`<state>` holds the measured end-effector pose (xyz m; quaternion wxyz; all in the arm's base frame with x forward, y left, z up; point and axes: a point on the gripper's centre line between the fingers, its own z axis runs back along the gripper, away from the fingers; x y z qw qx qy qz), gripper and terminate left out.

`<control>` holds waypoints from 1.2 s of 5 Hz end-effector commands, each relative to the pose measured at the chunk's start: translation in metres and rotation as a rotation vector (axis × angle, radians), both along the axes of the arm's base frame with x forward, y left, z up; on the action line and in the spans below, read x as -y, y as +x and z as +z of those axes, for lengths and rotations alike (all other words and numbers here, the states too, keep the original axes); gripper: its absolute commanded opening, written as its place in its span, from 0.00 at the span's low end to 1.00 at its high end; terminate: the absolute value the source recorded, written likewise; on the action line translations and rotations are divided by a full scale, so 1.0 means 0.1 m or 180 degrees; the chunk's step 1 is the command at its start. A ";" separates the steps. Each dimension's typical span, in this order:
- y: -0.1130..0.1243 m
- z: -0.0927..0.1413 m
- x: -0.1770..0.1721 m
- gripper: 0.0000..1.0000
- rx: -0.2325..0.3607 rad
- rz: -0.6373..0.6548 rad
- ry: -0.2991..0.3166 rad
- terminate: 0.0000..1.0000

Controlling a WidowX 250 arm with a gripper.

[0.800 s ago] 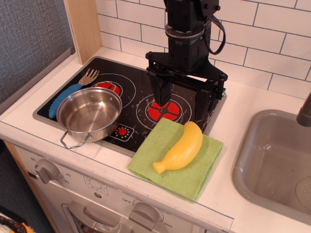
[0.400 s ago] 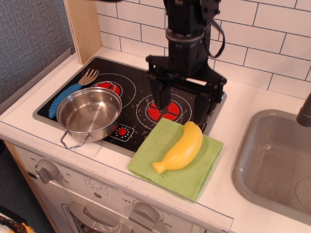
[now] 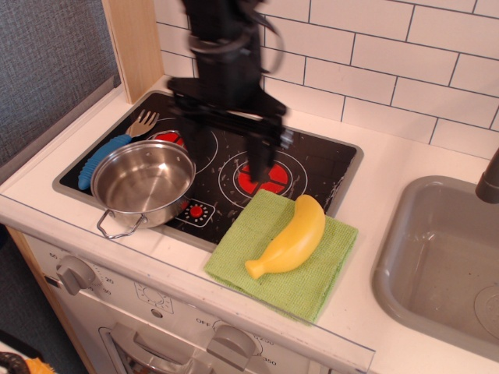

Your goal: Place the fork on the far right edge of the stove

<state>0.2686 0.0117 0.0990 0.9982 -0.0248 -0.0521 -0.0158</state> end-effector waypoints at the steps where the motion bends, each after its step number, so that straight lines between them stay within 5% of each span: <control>1: 0.05 0.10 -0.94 1.00 0.0144 0.0107 0.0310 0.00; 2: 0.13 -0.03 -1.38 1.00 0.0090 0.0243 0.0405 0.00; 6: 0.34 -0.59 -1.77 1.00 -0.0347 0.0509 0.0650 0.00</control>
